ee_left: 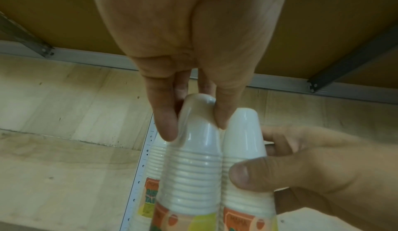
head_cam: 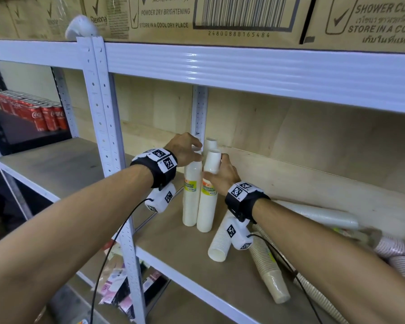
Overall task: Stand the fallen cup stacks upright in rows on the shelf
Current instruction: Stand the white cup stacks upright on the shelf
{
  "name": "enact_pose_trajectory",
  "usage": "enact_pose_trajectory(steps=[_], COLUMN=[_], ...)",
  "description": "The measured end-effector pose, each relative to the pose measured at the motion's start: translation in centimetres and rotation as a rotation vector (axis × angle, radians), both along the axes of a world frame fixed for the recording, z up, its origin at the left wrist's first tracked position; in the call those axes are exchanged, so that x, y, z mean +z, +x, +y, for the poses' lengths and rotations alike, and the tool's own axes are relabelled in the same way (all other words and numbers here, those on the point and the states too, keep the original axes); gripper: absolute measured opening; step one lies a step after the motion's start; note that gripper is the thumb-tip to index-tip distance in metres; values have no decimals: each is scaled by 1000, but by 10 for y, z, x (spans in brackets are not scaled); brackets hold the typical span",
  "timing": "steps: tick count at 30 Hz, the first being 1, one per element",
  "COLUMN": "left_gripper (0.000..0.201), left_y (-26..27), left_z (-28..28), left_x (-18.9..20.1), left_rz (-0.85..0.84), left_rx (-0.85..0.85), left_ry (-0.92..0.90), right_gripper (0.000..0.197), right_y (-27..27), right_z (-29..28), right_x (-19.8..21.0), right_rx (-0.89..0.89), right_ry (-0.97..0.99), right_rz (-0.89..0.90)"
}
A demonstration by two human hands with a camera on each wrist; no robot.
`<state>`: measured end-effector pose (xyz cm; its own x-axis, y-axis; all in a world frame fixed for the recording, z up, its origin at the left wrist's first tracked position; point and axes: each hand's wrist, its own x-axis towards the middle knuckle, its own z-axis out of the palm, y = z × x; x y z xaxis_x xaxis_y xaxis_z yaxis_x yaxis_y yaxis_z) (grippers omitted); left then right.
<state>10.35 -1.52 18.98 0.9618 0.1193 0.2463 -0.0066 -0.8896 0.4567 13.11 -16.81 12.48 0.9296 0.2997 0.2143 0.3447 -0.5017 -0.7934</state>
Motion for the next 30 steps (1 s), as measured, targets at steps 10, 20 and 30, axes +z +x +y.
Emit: enact_pose_trajectory(steps=[10, 20, 30], left_gripper=[29, 22, 15], left_y=[0, 3, 7], left_z=[-2, 1, 8], left_x=[1, 3, 2], left_rz=[45, 53, 36], left_rx=[-34, -62, -78], left_ry=[7, 23, -54], right_gripper=[53, 38, 39], right_y=[8, 14, 16], right_z=[-4, -5, -2], right_x=[16, 22, 28], right_rx=[33, 60, 56], right_ry=[19, -64, -102], right_rz=[-62, -147, -143])
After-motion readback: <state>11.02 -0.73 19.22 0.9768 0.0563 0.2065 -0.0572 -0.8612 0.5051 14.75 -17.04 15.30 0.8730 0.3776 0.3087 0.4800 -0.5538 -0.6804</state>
